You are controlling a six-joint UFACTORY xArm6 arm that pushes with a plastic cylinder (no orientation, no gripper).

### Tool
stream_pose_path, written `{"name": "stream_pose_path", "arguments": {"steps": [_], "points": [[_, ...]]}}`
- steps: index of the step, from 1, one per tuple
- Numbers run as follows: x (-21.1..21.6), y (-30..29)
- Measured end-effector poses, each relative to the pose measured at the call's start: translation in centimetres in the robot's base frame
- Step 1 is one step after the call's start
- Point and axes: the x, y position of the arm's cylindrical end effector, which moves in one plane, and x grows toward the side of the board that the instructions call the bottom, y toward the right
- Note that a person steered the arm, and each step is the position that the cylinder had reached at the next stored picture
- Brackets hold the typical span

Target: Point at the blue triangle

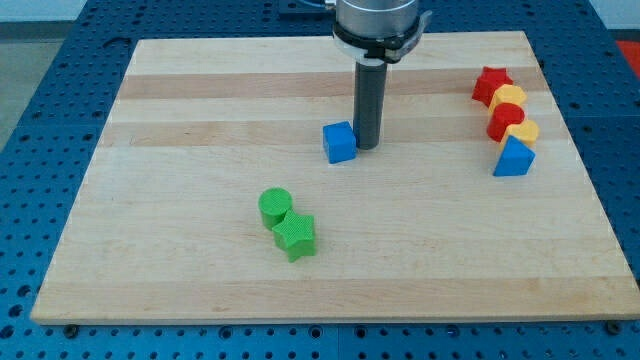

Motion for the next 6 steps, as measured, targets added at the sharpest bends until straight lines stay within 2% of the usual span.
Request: {"name": "stream_pose_path", "arguments": {"steps": [2,3,4,5,6], "points": [[5.0,10.2],[7.9,10.6],[8.4,15.2],[6.6,20.3],[3.7,22.1]]}}
